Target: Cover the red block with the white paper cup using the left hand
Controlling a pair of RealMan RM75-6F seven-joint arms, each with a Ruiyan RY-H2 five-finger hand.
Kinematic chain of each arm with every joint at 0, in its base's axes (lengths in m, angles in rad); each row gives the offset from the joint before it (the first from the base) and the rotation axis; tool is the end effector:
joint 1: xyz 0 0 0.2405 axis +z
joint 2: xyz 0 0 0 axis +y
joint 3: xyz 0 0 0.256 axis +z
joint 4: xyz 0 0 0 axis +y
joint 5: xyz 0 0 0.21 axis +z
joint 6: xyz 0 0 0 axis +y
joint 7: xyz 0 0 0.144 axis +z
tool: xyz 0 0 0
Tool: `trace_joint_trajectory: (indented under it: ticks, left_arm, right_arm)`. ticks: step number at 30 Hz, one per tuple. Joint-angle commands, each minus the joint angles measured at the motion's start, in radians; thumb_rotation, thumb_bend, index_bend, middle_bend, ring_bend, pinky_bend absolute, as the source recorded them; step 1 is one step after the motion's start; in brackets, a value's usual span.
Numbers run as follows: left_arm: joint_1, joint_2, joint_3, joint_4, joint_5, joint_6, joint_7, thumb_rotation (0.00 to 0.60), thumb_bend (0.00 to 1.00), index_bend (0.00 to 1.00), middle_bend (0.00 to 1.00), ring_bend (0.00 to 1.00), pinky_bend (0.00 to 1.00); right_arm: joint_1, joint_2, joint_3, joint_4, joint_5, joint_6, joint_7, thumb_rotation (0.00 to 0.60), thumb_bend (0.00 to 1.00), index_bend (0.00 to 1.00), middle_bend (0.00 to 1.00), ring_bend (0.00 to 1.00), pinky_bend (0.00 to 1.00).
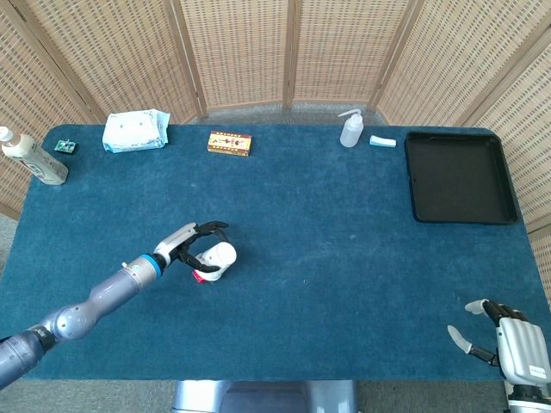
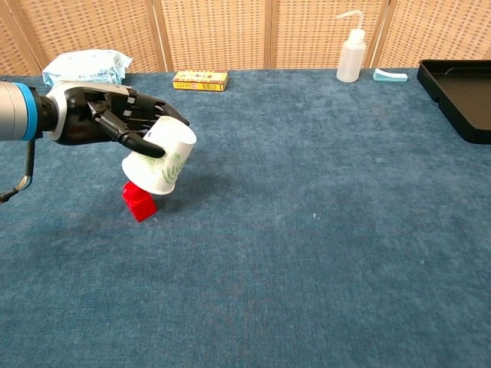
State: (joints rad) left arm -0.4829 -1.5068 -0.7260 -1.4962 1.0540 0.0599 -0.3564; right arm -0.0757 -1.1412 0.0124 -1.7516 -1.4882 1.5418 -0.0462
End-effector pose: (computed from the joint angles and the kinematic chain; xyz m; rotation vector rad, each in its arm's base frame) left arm -0.1567 0.3527 0.0008 -1.4873 -2.2488 -1.0778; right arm -0.3064 -0.1233 0.1441 1.2327 -1.0761 0.8721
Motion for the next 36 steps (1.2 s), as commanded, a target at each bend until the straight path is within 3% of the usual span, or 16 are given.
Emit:
trace_joint_trajectory:
  ticks: [1,17,26,29,31,36]
  left_arm:
    - [0.016,-0.02,-0.011,0.002,0.03,-0.01,0.008,0.6,0.22,0.48,0.1,0.0,0.03]
    - [0.106,-0.067,-0.112,0.026,0.054,-0.129,0.088,0.6,0.2,0.48,0.1,0.0,0.03]
    - [0.161,-0.118,-0.183,0.049,0.055,-0.171,0.248,0.6,0.14,0.48,0.1,0.0,0.03]
    - [0.172,-0.111,-0.188,0.047,0.097,-0.173,0.343,0.6,0.09,0.38,0.09,0.0,0.01]
    - [0.183,-0.112,-0.189,0.035,0.135,-0.142,0.418,0.6,0.06,0.24,0.07,0.0,0.0]
    - [0.21,-0.116,-0.222,0.003,0.093,-0.143,0.411,0.6,0.06,0.11,0.05,0.0,0.0]
  right_arm:
    - [-0.003,0.003,0.0,-0.001,0.004,0.002,-0.001,0.145,0.28,0.4,0.42,0.4,0.38]
    - [0.002,0.0,0.002,-0.005,0.015,-0.012,-0.004,0.142,0.28,0.4,0.43,0.4,0.38]
    - [-0.001,0.008,0.004,-0.016,0.019,-0.008,0.0,0.144,0.28,0.4,0.43,0.41,0.38]
    - [-0.001,0.01,0.005,-0.019,0.019,-0.006,0.004,0.146,0.28,0.4,0.43,0.41,0.38]
    - [-0.001,0.01,0.004,-0.02,0.019,-0.008,0.005,0.144,0.28,0.4,0.43,0.41,0.38]
    - [0.002,0.009,0.003,-0.022,0.015,-0.012,0.002,0.144,0.28,0.4,0.43,0.41,0.38]
